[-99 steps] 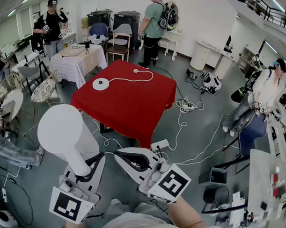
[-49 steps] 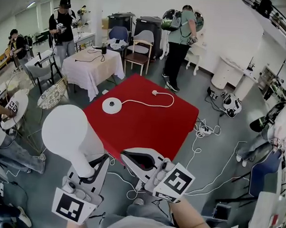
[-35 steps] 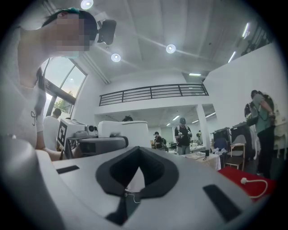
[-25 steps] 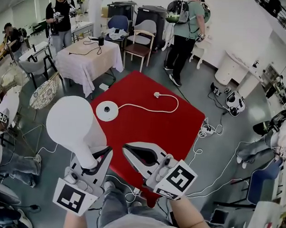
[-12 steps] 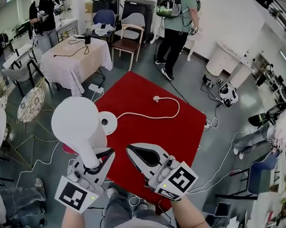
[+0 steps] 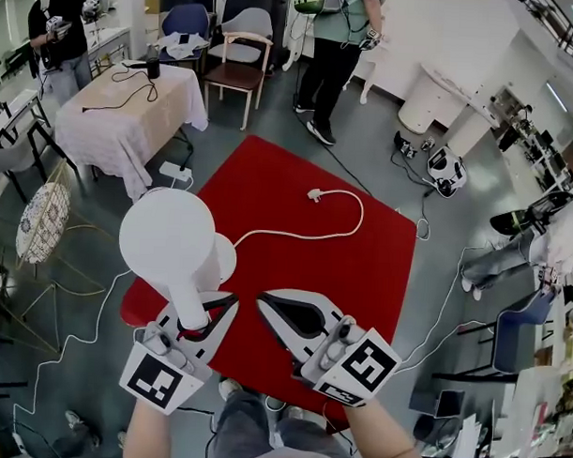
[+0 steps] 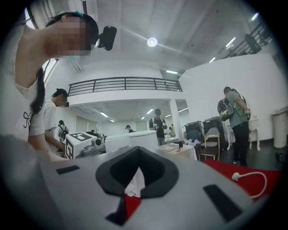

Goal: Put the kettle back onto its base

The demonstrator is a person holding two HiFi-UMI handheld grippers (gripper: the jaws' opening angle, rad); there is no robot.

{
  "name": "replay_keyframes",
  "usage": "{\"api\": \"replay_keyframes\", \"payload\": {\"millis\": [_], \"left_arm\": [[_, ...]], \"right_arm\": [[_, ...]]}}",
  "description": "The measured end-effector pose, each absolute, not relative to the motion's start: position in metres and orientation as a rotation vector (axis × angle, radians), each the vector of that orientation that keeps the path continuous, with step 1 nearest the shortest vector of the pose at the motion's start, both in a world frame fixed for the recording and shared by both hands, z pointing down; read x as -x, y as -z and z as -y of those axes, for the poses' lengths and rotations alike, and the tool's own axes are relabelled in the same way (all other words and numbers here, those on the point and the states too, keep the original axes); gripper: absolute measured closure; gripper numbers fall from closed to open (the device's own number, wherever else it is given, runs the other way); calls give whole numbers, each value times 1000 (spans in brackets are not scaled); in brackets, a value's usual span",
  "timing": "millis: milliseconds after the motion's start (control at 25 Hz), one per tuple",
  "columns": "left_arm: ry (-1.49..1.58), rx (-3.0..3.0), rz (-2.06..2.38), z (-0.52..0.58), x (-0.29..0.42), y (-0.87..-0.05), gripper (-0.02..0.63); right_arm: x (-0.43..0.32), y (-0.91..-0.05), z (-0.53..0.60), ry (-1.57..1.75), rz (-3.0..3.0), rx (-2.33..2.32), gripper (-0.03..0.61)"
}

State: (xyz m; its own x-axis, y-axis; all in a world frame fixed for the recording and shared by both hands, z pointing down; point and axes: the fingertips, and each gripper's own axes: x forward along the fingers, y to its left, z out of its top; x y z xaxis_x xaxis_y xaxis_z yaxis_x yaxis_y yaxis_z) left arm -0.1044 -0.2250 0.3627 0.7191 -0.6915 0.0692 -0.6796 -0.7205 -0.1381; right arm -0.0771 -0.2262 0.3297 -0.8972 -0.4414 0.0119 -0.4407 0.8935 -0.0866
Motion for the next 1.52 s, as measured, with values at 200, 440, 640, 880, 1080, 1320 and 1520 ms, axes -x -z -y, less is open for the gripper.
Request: {"api": "replay_keyframes", "payload": {"millis": [200, 440, 640, 880, 1080, 1320, 1520], "left_arm": [[159, 2861, -1070, 243, 108, -382, 604], [149, 2907, -1028, 260, 106, -406, 604], [141, 2919, -985, 272, 98, -418, 604], [122, 2916, -956, 284, 90, -422, 604], [124, 2926, -941, 295, 81, -422, 604], [148, 2884, -935, 287, 75, -422, 604], [98, 2864, -952, 286, 85, -416, 604]], "right_arm": [[81, -341, 234, 163, -3056, 785, 572], [77, -354, 239, 193, -3054, 873, 572], [72, -363, 241, 208, -3061, 917, 572], [66, -370, 242, 220, -3066, 945, 572], [65, -371, 244, 227, -3073, 945, 572], [69, -367, 247, 230, -3077, 910, 572], [72, -367, 251, 238, -3080, 893, 572]]}}
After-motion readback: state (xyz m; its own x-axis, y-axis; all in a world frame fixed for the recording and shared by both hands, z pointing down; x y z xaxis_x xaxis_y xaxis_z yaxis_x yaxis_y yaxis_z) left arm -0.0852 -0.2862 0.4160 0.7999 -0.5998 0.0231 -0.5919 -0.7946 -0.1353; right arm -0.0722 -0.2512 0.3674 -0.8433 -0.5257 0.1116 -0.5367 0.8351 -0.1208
